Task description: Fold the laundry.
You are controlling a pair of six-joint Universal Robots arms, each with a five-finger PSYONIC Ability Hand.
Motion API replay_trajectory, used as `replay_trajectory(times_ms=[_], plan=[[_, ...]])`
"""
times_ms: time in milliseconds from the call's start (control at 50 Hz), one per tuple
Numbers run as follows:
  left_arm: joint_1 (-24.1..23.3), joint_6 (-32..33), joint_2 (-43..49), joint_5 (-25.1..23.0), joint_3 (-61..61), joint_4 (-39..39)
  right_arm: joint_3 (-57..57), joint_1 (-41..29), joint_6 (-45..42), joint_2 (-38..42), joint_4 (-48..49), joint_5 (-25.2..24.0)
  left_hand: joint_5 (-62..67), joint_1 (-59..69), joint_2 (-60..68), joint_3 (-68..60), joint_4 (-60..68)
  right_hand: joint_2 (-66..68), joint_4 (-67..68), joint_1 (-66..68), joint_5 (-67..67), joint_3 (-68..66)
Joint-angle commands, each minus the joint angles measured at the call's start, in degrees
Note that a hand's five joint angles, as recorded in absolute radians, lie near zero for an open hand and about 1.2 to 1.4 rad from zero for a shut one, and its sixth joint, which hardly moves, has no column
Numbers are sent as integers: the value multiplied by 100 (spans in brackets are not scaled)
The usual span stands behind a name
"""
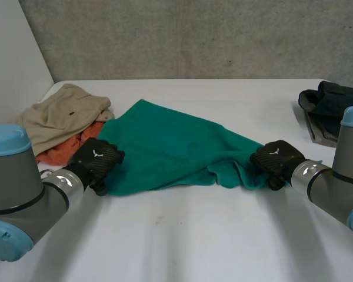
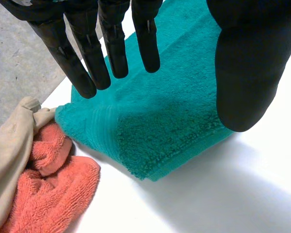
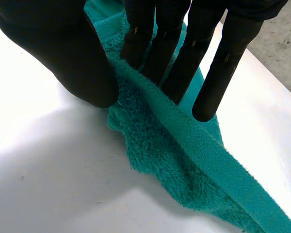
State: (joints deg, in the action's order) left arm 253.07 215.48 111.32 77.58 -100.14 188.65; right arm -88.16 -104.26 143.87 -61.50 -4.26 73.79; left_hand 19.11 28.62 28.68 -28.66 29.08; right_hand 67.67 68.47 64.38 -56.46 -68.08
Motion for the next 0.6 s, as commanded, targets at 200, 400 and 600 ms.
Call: replay_trajectory(times_ms=[200,400,600], plan=[[-73,327,742,55,486,119,-78,-68,1,24,39,30,1256,1304,1298,-1301,1258,1233,1153,1562,-1354,-1192],[-73,662,716,178,530,-135,-87,-94,10,33,57,136,1138,1187,1181,-1184,1141,1233,1153,1562,-1354,-1192],[-82,451,505,196,416,-400,-78,-103,-16,77,57,136,718,766,760,-763,720,1233,1153,1562,-1354,-1192]])
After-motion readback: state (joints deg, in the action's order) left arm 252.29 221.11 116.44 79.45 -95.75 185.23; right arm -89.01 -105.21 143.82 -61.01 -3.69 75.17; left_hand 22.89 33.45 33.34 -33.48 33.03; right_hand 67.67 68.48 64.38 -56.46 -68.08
